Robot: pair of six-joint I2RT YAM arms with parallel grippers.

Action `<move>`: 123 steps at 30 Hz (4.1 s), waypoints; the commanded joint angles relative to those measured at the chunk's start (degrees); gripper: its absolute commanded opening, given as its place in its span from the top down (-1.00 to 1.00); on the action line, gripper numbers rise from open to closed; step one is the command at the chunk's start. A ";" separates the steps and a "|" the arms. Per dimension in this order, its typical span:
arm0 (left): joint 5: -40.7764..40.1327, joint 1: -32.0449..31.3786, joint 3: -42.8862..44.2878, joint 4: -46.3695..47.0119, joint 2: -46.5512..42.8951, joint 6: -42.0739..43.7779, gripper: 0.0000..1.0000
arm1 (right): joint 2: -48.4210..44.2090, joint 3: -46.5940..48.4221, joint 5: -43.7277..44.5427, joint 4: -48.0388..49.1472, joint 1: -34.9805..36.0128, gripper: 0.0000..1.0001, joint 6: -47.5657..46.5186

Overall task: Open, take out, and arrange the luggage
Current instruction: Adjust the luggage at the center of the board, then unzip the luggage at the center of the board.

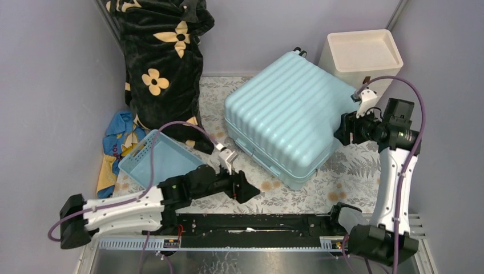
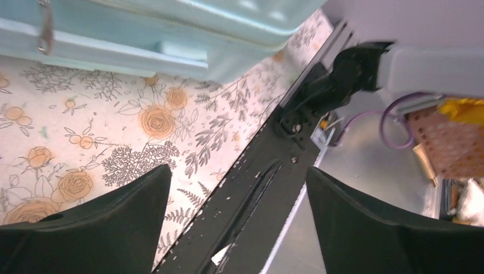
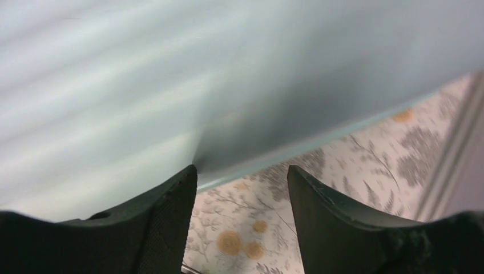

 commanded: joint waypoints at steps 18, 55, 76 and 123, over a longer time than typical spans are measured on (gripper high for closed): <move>26.18 29.48 7.12 6.55 8.51 15.73 -0.40 | -5.84 -3.38 -40.11 -12.35 1.63 -0.67 -18.91; -4.08 18.53 0.68 36.89 26.99 21.75 0.07 | -4.93 -4.20 -42.06 -11.94 1.63 -0.68 -18.60; -5.95 18.09 2.27 29.71 24.95 21.08 1.00 | 0.05 5.79 -40.64 -28.01 3.82 -0.68 -35.74; 12.44 28.83 -1.23 35.61 24.16 23.13 1.00 | 15.60 -23.33 48.72 40.24 79.49 -0.08 1.95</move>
